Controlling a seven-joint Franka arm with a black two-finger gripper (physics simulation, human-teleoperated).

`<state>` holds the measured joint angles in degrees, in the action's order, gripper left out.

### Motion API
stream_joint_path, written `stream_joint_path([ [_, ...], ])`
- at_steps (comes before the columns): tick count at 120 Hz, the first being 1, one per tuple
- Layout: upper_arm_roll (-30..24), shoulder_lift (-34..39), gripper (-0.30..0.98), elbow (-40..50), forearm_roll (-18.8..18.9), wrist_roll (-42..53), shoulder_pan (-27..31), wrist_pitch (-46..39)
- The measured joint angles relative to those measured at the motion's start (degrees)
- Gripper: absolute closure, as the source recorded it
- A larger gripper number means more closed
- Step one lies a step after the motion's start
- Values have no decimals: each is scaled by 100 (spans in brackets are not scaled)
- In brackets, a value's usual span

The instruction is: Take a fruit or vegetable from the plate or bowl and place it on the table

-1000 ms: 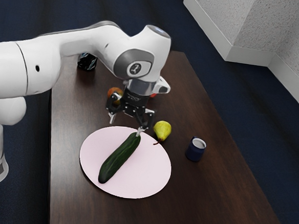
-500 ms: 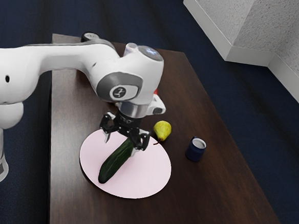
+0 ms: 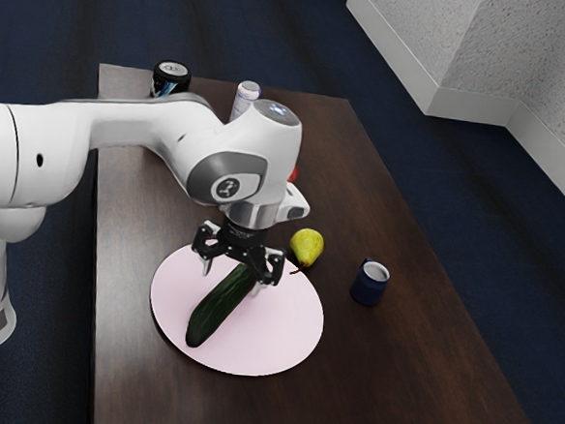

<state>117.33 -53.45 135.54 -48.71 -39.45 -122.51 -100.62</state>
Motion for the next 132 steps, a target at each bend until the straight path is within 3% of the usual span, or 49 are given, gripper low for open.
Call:
stream_joint_path([
  [73, -65, 0, 5, 170, -110, 101, -134, -85],
  [132, -243, 9, 44, 149, -85, 274, -75, -78],
])
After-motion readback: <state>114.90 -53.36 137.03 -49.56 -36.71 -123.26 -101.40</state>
